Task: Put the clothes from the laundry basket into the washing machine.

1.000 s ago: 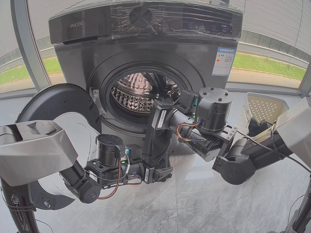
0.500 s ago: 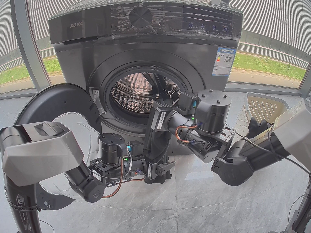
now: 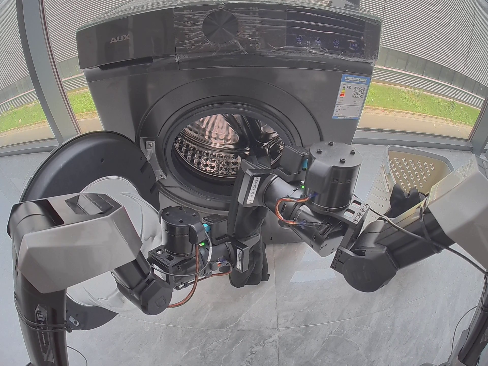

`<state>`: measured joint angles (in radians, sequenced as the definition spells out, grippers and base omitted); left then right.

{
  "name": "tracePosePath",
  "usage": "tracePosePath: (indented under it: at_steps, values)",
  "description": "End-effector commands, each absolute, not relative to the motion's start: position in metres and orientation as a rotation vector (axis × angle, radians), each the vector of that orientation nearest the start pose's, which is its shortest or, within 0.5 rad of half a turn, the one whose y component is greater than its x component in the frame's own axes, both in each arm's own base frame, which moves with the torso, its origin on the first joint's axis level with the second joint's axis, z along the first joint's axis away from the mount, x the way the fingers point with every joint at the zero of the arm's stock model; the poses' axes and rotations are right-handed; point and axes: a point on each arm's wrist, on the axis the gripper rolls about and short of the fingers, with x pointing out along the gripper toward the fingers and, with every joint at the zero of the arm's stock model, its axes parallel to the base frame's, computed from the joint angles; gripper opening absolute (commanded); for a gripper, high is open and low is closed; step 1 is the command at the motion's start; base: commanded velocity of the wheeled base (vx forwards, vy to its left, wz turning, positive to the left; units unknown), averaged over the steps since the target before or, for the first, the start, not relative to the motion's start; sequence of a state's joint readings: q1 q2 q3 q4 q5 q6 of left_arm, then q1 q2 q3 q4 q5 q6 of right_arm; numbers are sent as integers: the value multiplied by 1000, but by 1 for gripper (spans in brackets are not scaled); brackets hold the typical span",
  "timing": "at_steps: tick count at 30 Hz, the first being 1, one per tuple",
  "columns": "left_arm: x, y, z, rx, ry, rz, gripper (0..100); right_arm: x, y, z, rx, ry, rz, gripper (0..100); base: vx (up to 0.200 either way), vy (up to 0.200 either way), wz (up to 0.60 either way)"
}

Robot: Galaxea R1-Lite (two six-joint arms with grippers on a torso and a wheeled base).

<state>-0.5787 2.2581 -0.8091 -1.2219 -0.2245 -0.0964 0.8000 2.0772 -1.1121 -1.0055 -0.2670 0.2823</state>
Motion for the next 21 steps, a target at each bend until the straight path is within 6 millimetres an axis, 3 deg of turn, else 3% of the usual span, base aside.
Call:
tracePosePath:
  at_steps: [1,7,13,14,21]
  values:
    - [319,-217,49,-54,241,-790,0,291,288,163,293,45,527,0,0,0,0]
    - [299,-215,69,-60,207,-824,0,296,288,155,286,49,514,0,0,0,0]
    - [287,-213,67,-56,211,-837,0,298,286,149,288,37,536,0,0,0,0]
    - [286,-214,67,-57,205,-838,0,298,286,149,290,38,537,100,0,0,0]
    - [284,-209,73,-66,161,-831,0,324,257,147,272,31,446,100,0,0,0]
